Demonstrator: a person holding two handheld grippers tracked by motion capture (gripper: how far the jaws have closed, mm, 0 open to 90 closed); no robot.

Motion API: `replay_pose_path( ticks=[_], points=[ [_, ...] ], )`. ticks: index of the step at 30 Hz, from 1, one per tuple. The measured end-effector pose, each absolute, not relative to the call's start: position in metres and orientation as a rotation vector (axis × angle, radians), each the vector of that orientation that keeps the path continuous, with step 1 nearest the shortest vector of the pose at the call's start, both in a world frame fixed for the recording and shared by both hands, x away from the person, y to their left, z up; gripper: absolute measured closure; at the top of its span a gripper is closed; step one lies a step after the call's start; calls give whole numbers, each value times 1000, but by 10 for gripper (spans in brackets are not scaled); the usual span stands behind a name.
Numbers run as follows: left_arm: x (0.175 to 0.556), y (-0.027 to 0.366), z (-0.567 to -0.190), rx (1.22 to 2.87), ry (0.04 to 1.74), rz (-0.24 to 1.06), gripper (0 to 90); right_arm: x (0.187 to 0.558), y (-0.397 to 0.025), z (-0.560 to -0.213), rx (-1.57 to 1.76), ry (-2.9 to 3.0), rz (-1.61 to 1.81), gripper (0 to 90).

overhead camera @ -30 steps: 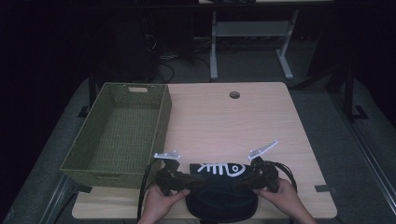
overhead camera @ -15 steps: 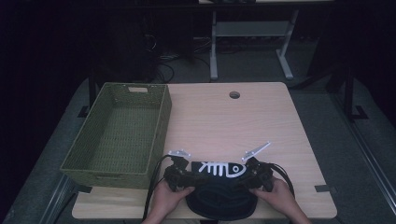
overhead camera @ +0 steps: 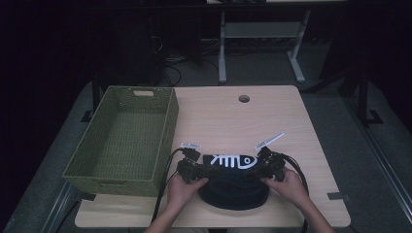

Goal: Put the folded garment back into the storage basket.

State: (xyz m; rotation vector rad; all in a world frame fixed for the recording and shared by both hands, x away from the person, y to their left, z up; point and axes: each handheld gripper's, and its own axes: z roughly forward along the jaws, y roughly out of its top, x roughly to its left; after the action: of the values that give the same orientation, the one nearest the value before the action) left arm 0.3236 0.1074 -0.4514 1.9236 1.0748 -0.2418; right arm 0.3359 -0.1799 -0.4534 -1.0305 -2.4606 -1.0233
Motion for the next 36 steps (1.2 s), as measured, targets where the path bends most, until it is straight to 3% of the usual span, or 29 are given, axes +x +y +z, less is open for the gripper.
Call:
replay_pose_path(
  ticks=[8,19,29,36],
  points=[
    [301,108,-433,1926,963,-305,735,311,-180,-435,-939,-2432,-1110,812],
    [277,110,-451,2005,948,-341,739,281,-182,-455,-934,-2437,-1066,829],
    [272,108,-461,2043,939,-301,741,284,-174,-448,-915,-2426,-1099,823],
    [273,108,-463,2047,927,-291,747,308,-148,-436,-929,-2439,-1154,818]
  ],
)
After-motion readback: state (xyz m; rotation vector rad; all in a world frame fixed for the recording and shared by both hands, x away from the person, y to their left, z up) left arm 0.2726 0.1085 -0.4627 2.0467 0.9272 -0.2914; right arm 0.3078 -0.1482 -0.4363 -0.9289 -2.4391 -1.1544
